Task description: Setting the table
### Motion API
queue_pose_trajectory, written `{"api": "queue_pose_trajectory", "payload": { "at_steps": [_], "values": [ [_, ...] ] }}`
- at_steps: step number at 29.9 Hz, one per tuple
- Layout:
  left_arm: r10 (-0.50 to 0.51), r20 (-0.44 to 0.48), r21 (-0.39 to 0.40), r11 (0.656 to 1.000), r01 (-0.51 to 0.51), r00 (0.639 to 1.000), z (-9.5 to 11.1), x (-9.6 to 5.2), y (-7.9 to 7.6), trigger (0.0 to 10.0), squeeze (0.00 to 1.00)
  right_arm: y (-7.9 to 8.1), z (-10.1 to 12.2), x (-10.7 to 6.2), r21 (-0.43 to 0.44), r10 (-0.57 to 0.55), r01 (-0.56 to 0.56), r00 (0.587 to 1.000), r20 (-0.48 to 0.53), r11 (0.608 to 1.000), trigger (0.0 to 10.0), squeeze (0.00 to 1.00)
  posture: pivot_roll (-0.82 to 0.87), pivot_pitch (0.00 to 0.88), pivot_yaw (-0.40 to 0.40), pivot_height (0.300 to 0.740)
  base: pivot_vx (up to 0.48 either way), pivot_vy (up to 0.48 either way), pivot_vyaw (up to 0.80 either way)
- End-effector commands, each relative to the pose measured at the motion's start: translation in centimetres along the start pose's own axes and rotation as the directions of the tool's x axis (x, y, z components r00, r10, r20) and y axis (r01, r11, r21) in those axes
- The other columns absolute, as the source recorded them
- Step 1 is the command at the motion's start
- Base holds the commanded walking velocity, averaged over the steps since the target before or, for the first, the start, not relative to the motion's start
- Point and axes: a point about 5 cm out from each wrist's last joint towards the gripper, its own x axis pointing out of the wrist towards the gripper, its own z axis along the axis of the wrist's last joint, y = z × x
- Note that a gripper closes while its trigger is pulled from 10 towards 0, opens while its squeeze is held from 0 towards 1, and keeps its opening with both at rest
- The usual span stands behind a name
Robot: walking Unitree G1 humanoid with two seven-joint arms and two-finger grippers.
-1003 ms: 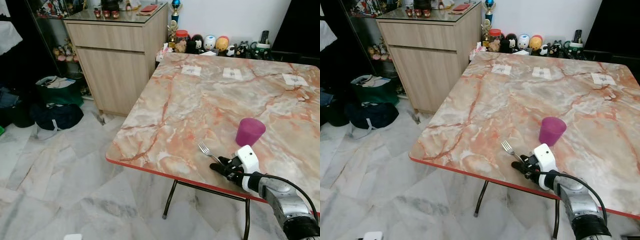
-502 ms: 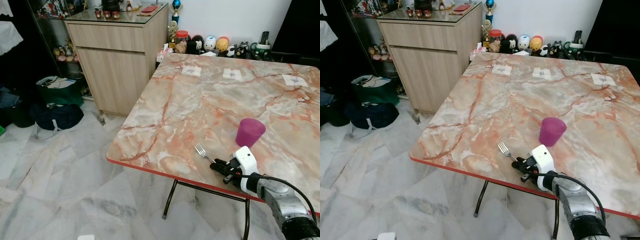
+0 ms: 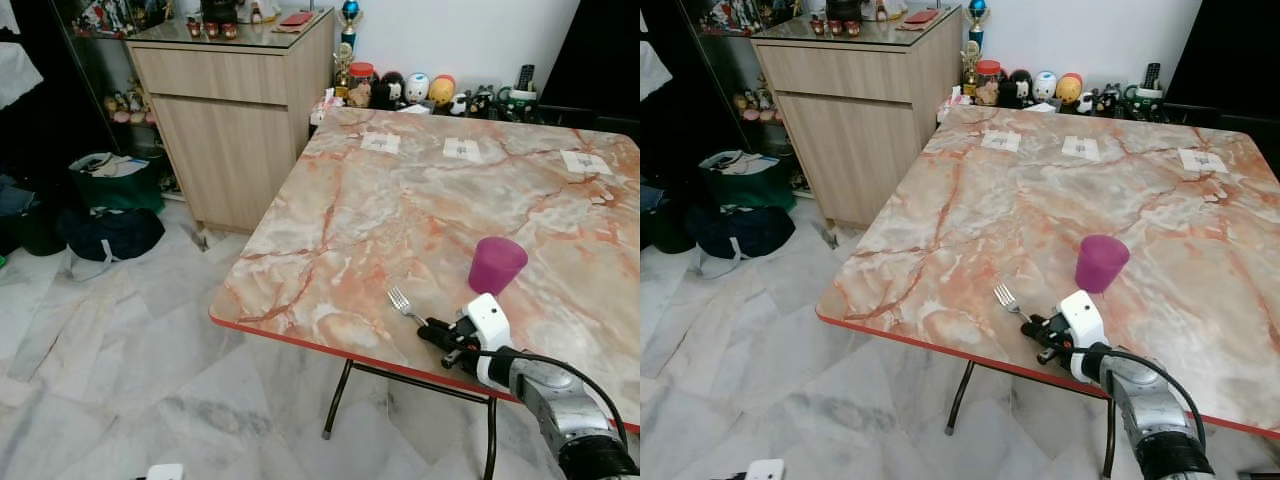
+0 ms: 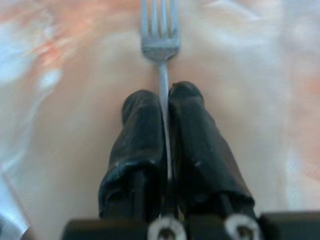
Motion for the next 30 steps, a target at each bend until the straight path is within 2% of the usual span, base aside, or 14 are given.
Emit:
{"api": "queue_pose_trajectory", "payload": {
  "at_steps": [1,3,4,7,8,9,10,11,15,16,22,25,27,30],
  "values": [
    [0.018,-0.017,-0.018,1.000,-0.018,1.000,-0.6,-0.4,1.4,10.0,0.00,-0.4,0.9,0.4,0.042,-0.132,0.129,0.989,0.064,0.991,10.0,0.00,-0.04,0.000,0.012,0.740,0.000,0.000,0.00],
    [0.019,-0.016,-0.017,1.000,-0.020,1.000,-0.7,-0.4,1.6,10.0,0.00,-0.3,2.6,0.5,0.031,-0.186,0.184,0.966,0.177,0.982,10.0,0.00,-0.05,0.000,0.013,0.740,0.000,0.000,0.00],
    [0.019,-0.016,-0.017,1.000,-0.019,1.000,-0.7,-0.4,1.6,10.0,0.00,-0.2,2.9,0.5,0.039,-0.190,0.186,0.962,0.198,0.982,10.0,0.00,-0.05,0.000,0.013,0.740,0.000,0.000,0.00],
    [0.000,-0.014,-0.010,1.000,0.000,1.000,-0.9,-0.2,0.1,10.0,0.00,1.4,4.4,0.8,0.011,-0.134,0.137,0.945,0.299,0.990,10.0,0.00,-0.05,0.000,0.013,0.740,0.000,0.000,0.00],
    [-0.008,-0.014,-0.008,1.000,0.008,1.000,-0.9,-0.2,-0.6,10.0,0.00,2.1,4.8,1.0,0.026,-0.129,0.128,0.933,0.335,0.991,10.0,0.00,-0.05,0.000,0.013,0.740,0.000,0.000,0.00],
    [-0.008,-0.014,-0.008,1.000,0.008,1.000,-0.9,-0.2,-0.6,10.0,0.00,2.1,4.8,1.0,0.026,-0.129,0.128,0.933,0.335,0.991,10.0,0.00,-0.05,0.000,0.013,0.740,0.000,0.000,0.00],
    [-0.021,-0.011,-0.005,1.000,0.021,1.000,-0.9,0.0,-1.7,10.0,0.00,2.8,5.5,1.3,0.060,-0.153,0.141,0.908,0.390,0.988,10.0,0.00,-0.05,0.000,0.013,0.740,0.000,0.000,0.00],
    [-0.025,-0.010,-0.005,1.000,0.025,1.000,-0.9,0.0,-2.0,10.0,0.00,3.0,5.8,1.4,0.075,-0.169,0.151,0.897,0.410,0.986,10.0,0.00,-0.05,0.000,0.011,0.740,0.000,0.000,0.00],
    [-0.030,-0.006,-0.002,1.000,0.030,1.000,-0.7,0.1,-3.0,10.0,0.00,4.5,7.5,1.3,0.040,-0.210,0.219,0.840,0.500,0.975,10.0,0.00,-0.05,0.000,0.006,0.740,0.000,0.000,0.00],
    [-0.029,-0.006,-0.003,1.000,0.029,1.000,-0.6,0.2,-3.1,10.0,0.00,4.8,8.3,1.0,0.079,-0.262,0.262,0.798,0.543,0.962,10.0,0.00,-0.05,0.000,0.005,0.740,0.000,0.000,0.00],
    [-0.019,-0.017,0.000,1.000,0.019,1.000,-0.8,0.1,-2.5,10.0,0.00,4.7,9.0,-0.2,0.150,-0.390,0.375,0.725,0.567,0.915,10.0,0.00,-0.06,0.000,-0.001,0.740,0.000,0.000,0.00],
    [-0.015,-0.022,0.008,1.000,0.015,1.000,-1.1,0.0,-2.1,10.0,0.00,4.4,8.9,-0.5,0.174,-0.422,0.398,0.707,0.567,0.901,10.0,0.00,-0.06,0.002,-0.003,0.740,0.000,0.000,0.00],
    [-0.008,-0.024,0.014,1.000,0.008,1.000,-1.3,-0.2,-1.2,10.0,0.00,4.0,8.8,-0.7,0.216,-0.460,0.414,0.689,0.560,0.884,10.0,0.00,-0.06,0.000,-0.009,0.740,0.000,0.000,-0.76],
    [-0.003,-0.022,0.015,1.000,0.004,1.000,-1.4,-0.3,-0.9,10.0,0.00,3.9,8.8,-0.8,0.233,-0.476,0.421,0.686,0.551,0.876,10.0,0.00,-0.06,0.000,-0.011,0.740,0.000,0.000,-0.80]
  ]
}}
